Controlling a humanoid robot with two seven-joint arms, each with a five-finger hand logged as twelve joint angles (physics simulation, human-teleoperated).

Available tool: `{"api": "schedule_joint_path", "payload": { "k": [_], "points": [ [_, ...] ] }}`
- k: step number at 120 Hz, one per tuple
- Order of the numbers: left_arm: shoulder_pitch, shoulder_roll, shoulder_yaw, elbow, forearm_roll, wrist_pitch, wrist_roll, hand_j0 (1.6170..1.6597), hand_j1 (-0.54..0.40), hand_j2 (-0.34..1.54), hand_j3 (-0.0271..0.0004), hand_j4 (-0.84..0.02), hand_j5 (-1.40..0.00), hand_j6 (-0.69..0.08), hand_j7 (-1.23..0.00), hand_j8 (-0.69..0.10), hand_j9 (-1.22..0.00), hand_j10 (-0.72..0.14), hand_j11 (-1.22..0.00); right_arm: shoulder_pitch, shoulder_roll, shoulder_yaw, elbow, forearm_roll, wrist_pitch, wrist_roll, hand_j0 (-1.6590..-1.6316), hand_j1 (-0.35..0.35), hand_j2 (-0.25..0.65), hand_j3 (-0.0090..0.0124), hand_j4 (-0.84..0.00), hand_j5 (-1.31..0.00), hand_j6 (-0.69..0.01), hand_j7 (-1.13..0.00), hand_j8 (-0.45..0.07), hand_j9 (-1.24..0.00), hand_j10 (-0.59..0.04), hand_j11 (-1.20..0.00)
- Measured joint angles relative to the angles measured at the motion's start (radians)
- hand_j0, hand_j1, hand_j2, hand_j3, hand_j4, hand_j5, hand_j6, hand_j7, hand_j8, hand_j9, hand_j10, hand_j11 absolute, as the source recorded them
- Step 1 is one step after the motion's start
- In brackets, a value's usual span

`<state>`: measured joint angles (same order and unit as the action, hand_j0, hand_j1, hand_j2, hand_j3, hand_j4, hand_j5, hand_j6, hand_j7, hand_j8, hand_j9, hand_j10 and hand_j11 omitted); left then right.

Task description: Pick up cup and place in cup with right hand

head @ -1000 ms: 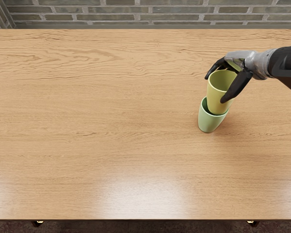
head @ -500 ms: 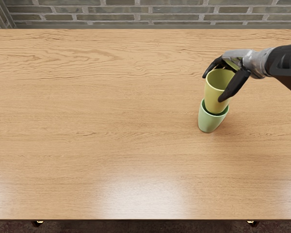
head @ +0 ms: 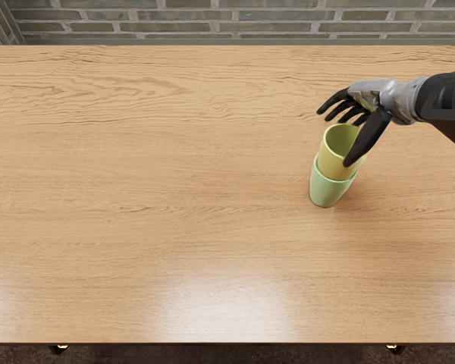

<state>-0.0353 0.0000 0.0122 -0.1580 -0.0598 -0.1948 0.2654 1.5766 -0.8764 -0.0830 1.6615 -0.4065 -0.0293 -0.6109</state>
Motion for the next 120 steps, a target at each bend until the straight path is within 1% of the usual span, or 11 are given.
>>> {"api": "schedule_joint_path", "payload": {
  "k": [13, 31, 41, 52, 60, 70, 88, 97, 108, 120],
  "points": [
    [0.000, 0.000, 0.000, 0.000, 0.000, 0.000, 0.000, 1.6581, 0.349, 0.00, 0.0000, 0.000, 0.00, 0.000, 0.00, 0.000, 0.00, 0.000, 0.00, 0.000, -0.001, 0.006, 0.000, 0.001, 0.000, 0.000, -1.6572, -0.095, -0.049, 0.0000, -0.231, -0.30, -0.221, -0.30, -0.206, -0.30, -0.210, -0.30],
    [0.000, 0.000, 0.000, 0.000, 0.000, 0.000, 0.000, 1.6581, 0.349, 0.00, 0.0000, 0.000, 0.00, 0.000, 0.00, 0.000, 0.00, 0.000, 0.00, 0.000, -0.001, 0.021, -0.002, 0.005, 0.000, 0.000, -1.6577, -0.210, -0.026, 0.0000, -0.128, -0.17, -0.124, -0.16, -0.116, -0.16, -0.118, -0.16],
    [0.000, 0.000, 0.000, 0.000, 0.000, 0.000, 0.000, 1.6581, 0.349, 0.00, 0.0000, 0.000, 0.00, 0.000, 0.00, 0.000, 0.00, 0.000, 0.00, 0.000, -0.001, 0.044, -0.003, 0.009, 0.003, 0.000, -1.6578, -0.257, -0.017, 0.0000, -0.086, -0.11, -0.084, -0.11, -0.078, -0.11, -0.079, -0.11],
    [0.000, 0.000, 0.000, 0.000, 0.000, 0.000, 0.000, 1.6581, 0.349, 0.00, 0.0000, 0.000, 0.00, 0.000, 0.00, 0.000, 0.00, 0.000, 0.00, -0.001, -0.002, 0.076, -0.004, 0.013, 0.007, 0.000, -1.6579, -0.291, -0.010, 0.0000, -0.056, -0.07, -0.055, -0.07, -0.052, -0.07, -0.052, -0.07],
    [0.000, 0.000, 0.000, 0.000, 0.000, 0.000, 0.000, 1.6581, 0.349, 0.00, 0.0000, 0.000, 0.00, 0.000, 0.00, 0.000, 0.00, 0.000, 0.00, -0.011, -0.002, 0.113, -0.010, 0.053, 0.010, 0.000, -1.6579, -0.307, -0.007, 0.0000, -0.041, -0.05, -0.041, -0.05, -0.038, -0.05, -0.038, -0.05],
    [0.000, 0.000, 0.000, 0.000, 0.000, 0.000, 0.000, 1.6581, 0.349, 0.00, 0.0000, 0.000, 0.00, 0.000, 0.00, 0.000, 0.00, 0.000, 0.00, -0.043, -0.001, 0.172, -0.020, 0.107, 0.020, 0.000, -1.6580, -0.321, -0.005, 0.0000, -0.028, -0.03, -0.029, -0.03, -0.027, -0.03, -0.026, -0.03],
    [0.000, 0.000, 0.000, 0.000, 0.000, 0.000, 0.000, 1.6581, 0.349, 0.00, 0.0000, 0.000, 0.00, 0.000, 0.00, 0.000, 0.00, 0.000, 0.00, -0.128, 0.008, 0.289, -0.054, 0.264, 0.081, 0.000, -1.6580, -0.336, -0.002, 0.0000, -0.015, -0.02, -0.015, -0.02, -0.014, -0.02, -0.013, -0.02],
    [0.000, 0.000, 0.000, 0.000, 0.000, 0.000, 0.000, 1.6581, 0.349, 0.00, 0.0000, 0.000, 0.00, 0.000, 0.00, 0.000, 0.00, 0.000, 0.00, -0.163, 0.040, 0.339, -0.075, 0.318, 0.092, 0.000, -1.6580, -0.340, -0.001, 0.0000, -0.011, -0.01, -0.011, -0.01, -0.010, -0.01, -0.010, -0.01],
    [0.000, 0.000, 0.000, 0.000, 0.000, 0.000, 0.000, 1.6581, 0.349, 0.00, 0.0000, 0.000, 0.00, 0.000, 0.00, 0.000, 0.00, 0.000, 0.00, -0.217, 0.096, 0.411, -0.102, 0.348, 0.098, 0.000, -1.6580, -0.343, -0.001, 0.0000, -0.007, -0.01, -0.008, -0.01, -0.007, -0.01, -0.006, -0.01],
    [0.000, 0.000, 0.000, 0.000, 0.000, 0.000, 0.000, 1.6581, 0.349, 0.00, 0.0000, 0.000, 0.00, 0.000, 0.00, 0.000, 0.00, 0.000, 0.00, -0.247, 0.147, 0.451, -0.136, 0.360, 0.101, 0.000, -1.6581, -0.346, -0.001, 0.0000, -0.005, 0.00, -0.005, 0.00, -0.005, 0.00, -0.004, 0.00]
  ]
}}
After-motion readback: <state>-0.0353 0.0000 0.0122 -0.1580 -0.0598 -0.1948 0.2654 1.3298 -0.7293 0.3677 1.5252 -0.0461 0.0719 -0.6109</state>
